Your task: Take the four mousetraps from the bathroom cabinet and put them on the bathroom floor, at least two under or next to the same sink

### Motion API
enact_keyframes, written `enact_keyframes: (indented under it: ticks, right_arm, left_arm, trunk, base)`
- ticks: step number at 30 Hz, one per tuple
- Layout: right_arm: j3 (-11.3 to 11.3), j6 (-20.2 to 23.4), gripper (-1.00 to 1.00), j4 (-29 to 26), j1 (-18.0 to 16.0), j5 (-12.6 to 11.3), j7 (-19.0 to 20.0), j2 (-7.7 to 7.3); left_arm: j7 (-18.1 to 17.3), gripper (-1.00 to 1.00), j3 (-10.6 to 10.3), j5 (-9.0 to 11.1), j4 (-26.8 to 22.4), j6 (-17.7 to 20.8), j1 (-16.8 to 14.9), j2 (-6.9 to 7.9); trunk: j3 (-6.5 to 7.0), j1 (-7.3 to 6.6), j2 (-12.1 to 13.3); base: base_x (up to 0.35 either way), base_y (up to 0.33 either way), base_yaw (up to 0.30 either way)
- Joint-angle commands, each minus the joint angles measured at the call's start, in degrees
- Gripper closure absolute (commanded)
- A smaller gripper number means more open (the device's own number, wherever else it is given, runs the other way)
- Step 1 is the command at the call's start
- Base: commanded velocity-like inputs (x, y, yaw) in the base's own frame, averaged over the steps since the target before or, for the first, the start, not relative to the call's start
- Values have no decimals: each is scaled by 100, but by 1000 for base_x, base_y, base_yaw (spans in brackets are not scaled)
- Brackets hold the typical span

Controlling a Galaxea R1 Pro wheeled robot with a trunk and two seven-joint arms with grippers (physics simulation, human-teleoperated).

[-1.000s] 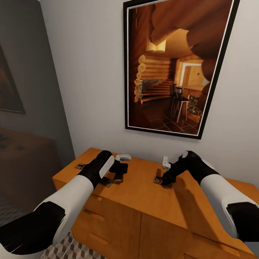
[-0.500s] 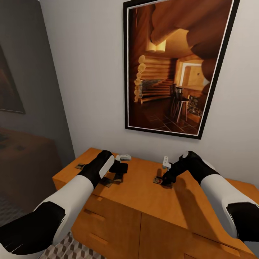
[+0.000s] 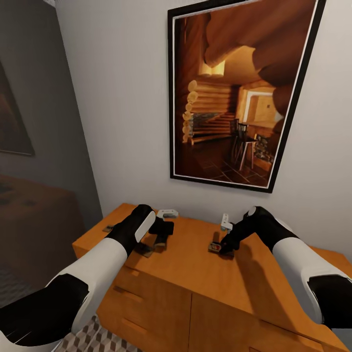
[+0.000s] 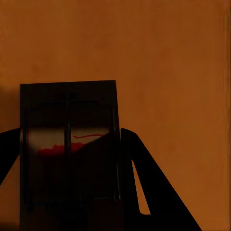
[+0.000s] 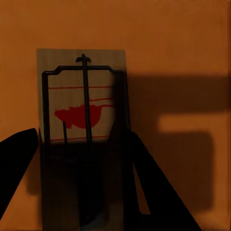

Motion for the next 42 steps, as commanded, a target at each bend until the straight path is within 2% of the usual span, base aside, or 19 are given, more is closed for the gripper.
enact_keyframes:
  ticks: [1, 7, 24, 42]
  right_arm:
    - [-2, 0, 100, -1, 0, 2, 3, 0]
    - [-3, 2, 100, -8, 0, 6, -14, 5]
    - [-7, 8, 100, -21, 0, 6, -27, 9]
    - [-3, 6, 100, -21, 0, 6, -27, 14]
  left_arm:
    - [-2, 100, -2, -14, 2, -70, 0, 0]
    - [-7, 100, -2, -12, 87, -337, 0, 0]
    - [-30, 100, 6, -8, 181, -392, 7, 0]
    - [-27, 100, 7, 0, 174, -400, 96, 0]
  trunk:
    - [18, -23, 42]
    - [126, -154, 283]
    - [431, -528, 964]
    - [754, -923, 1686]
  base:
    - [0, 0, 0]
    - [0, 0, 0]
    - [-6, 6, 0]
    - [-205, 199, 0]
